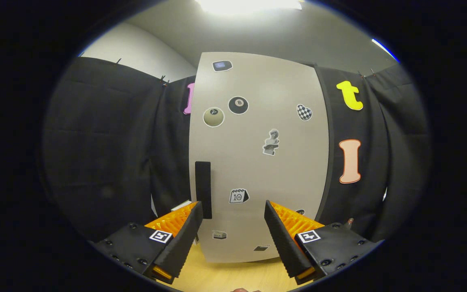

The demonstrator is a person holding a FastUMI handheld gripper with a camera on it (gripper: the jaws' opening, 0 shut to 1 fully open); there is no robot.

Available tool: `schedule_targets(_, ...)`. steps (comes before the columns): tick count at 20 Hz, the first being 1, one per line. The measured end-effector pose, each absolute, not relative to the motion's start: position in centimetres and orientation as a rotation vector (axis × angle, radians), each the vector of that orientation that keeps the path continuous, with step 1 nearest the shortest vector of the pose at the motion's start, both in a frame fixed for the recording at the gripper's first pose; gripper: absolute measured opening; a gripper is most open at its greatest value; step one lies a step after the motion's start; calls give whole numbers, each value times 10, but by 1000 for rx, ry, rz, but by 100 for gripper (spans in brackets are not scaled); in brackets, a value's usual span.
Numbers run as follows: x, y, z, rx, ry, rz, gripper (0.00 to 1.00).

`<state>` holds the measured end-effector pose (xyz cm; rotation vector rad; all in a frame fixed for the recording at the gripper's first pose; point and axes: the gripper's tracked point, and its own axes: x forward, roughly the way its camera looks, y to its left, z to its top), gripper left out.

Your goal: Open the shoe cabinet door, grab the shoes and put them into the shoe cabinet, then close the shoe cabinet door.

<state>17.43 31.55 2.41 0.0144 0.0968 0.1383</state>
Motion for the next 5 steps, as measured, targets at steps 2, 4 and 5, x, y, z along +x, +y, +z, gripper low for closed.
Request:
schedule_targets(2,173,311,24,22,102,114,96)
schedule_targets(4,173,310,26,40,104,101,96)
schedule_targets(5,172,310,28,48,102,96,96)
